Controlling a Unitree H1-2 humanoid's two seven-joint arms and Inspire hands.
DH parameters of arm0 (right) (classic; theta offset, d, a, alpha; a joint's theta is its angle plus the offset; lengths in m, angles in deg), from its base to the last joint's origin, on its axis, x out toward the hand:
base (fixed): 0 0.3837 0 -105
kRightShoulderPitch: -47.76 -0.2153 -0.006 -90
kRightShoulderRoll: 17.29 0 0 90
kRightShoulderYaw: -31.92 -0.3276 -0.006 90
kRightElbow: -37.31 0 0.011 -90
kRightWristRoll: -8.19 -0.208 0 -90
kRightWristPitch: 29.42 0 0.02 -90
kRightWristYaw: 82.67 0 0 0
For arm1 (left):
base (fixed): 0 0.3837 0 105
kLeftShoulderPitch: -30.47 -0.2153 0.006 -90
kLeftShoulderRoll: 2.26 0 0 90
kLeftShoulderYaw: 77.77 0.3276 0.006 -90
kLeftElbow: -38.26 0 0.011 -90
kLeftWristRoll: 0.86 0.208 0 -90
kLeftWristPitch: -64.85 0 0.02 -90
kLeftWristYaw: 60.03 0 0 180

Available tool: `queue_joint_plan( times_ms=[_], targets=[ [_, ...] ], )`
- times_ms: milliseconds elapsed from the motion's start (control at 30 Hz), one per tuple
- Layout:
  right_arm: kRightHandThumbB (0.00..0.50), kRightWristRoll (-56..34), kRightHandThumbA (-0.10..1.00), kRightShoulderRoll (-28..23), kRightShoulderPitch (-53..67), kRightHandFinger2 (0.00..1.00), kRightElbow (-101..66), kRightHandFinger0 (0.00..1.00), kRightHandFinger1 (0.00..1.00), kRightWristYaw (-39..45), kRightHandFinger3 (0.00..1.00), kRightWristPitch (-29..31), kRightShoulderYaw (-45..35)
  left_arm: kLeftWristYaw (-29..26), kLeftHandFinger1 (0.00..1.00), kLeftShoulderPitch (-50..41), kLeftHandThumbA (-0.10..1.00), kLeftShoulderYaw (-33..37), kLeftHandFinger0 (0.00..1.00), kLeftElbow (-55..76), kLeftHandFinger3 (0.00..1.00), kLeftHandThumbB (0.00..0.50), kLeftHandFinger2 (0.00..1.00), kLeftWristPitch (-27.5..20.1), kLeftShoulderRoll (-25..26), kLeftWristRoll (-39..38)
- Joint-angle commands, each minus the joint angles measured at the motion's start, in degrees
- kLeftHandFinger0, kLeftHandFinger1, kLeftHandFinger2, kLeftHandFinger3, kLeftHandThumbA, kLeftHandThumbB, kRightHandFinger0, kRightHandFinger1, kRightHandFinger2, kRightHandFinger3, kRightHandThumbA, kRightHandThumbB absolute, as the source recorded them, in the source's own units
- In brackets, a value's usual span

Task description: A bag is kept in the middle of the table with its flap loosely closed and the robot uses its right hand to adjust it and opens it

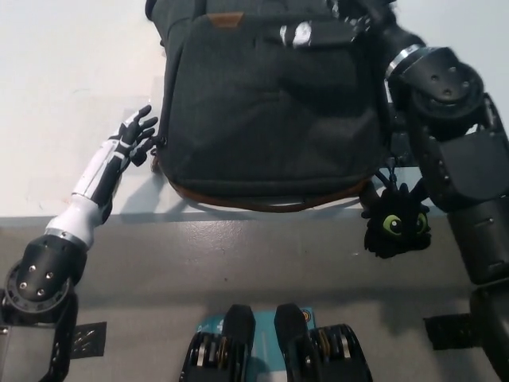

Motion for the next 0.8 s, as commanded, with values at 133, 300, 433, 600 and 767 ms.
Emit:
queue_joint_plan(
  times_ms=[133, 300, 433, 600, 767],
  targets=[
    [0.412, 8.47, 1.00, -2.93, -5.76, 1.00, 11.09, 1.00, 1.00, 3.73, 1.00, 3.51, 7.69, -0.23, 1.00, -1.43, 1.00, 0.47, 1.00, 3.50, 1.00, 0.268, 1.00, -2.75, 0.25, -0.43],
    [0.465, 22.51, 1.00, -8.11, -12.52, 1.00, 13.92, 1.00, 1.00, 2.78, 1.00, 2.65, 21.00, -0.23, 1.00, -3.23, 1.00, 0.55, 1.00, 5.38, 1.00, 0.266, 1.00, -0.96, 0.71, 0.02],
    [0.487, 23.25, 1.00, -10.55, -15.29, 1.00, 12.40, 1.00, 1.00, 2.82, 1.00, 1.87, 22.69, -0.20, 1.00, -4.59, 1.00, 0.30, 1.00, 6.16, 1.00, 0.264, 1.00, -0.91, 0.84, -0.23],
    [0.466, 26.22, 1.00, -13.47, -18.68, 1.00, 10.06, 1.00, 1.00, 4.44, 1.00, 0.82, 24.99, 0.25, 1.00, -5.79, 1.00, 0.31, 1.00, 6.19, 1.00, 0.239, 1.00, -1.74, 1.28, -0.51],
    [0.495, 30.59, 1.00, -16.23, -23.51, 1.00, 8.17, 1.00, 1.00, 8.07, 1.00, -0.24, 27.69, 0.25, 1.00, -6.78, 1.00, 0.93, 1.00, 6.67, 1.00, 0.282, 1.00, -1.07, 1.12, 0.18]
  ],
)
